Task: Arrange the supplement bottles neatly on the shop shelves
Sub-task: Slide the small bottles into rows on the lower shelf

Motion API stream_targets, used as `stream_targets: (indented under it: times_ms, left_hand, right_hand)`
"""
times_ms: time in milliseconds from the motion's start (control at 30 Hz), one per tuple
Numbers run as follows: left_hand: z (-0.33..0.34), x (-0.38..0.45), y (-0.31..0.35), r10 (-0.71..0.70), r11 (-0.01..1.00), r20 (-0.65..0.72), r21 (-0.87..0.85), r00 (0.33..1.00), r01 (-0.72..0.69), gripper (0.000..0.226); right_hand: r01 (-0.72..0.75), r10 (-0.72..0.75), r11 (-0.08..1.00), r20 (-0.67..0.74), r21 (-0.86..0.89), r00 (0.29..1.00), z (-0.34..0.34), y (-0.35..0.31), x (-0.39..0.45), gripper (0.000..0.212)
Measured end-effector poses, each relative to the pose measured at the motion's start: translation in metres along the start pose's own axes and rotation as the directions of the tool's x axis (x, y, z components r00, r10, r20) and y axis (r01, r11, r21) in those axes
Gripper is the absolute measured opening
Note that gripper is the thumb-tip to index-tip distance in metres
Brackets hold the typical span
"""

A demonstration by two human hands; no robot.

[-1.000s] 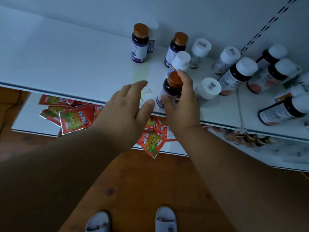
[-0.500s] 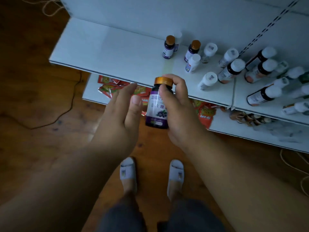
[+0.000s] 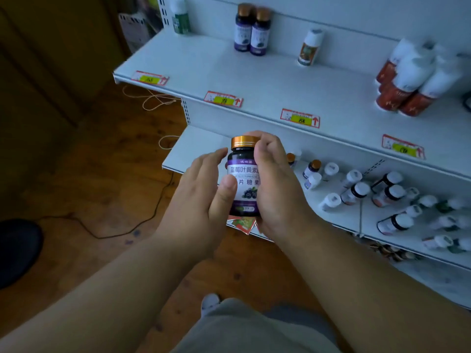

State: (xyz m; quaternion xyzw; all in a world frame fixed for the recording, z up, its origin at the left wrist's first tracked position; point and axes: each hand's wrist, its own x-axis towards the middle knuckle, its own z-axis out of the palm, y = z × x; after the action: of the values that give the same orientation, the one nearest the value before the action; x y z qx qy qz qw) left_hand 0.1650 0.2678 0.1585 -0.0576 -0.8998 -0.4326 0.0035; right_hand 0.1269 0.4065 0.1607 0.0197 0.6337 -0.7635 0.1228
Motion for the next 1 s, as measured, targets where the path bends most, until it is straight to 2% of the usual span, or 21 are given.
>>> stream_targets:
  times_ms: [233, 367, 467, 600, 733, 867, 1000]
  left_hand:
    - [-0.044, 0.054, 0.007, 0.066, 0.993, 0.0, 0.097, 0.998, -0.065, 0.073]
    - [-0.049, 0.119, 0.016, 0.119, 0.976, 0.034, 0.179, 0.992, -0.123, 0.075]
    - [-0.046, 0.171, 0.013, 0.15, 0.957, 0.028, 0.248, 0.988, -0.152, 0.071]
    - [-0.055, 0.225, 0.0, 0.156, 0.914, 0.096, 0.364, 0.983, -0.181, 0.076]
    - [-0.07, 0.286, -0.025, 0.104, 0.866, 0.165, 0.469, 0.981, -0.171, 0.074]
    - [-0.084, 0.35, -0.059, 0.069, 0.793, 0.269, 0.569, 0.961, -0.216, 0.082]
    - [-0.089, 0.411, -0.089, 0.047, 0.705, 0.425, 0.627, 0.904, -0.332, 0.087]
  right_hand:
    - [0.146, -0.145, 0.989, -0.065, 0.021, 0.987, 0.018, -0.054, 0.046, 0.019]
    - [0.192, -0.195, 0.981, -0.11, -0.03, 0.975, 0.005, -0.08, 0.097, 0.021]
    - [0.2, -0.206, 0.977, -0.086, -0.069, 0.975, -0.009, -0.097, 0.143, 0.025]
    - [0.204, -0.234, 0.959, -0.142, -0.197, 0.962, -0.017, -0.11, 0.2, 0.024]
    - [0.248, -0.311, 0.896, -0.124, -0.368, 0.942, -0.013, -0.12, 0.258, 0.024]
    - [0.176, -0.321, 0.785, -0.147, -0.594, 0.936, 0.006, -0.124, 0.316, 0.034]
    - [0.103, -0.415, 0.645, -0.234, -0.757, 0.879, 0.021, -0.118, 0.363, 0.045]
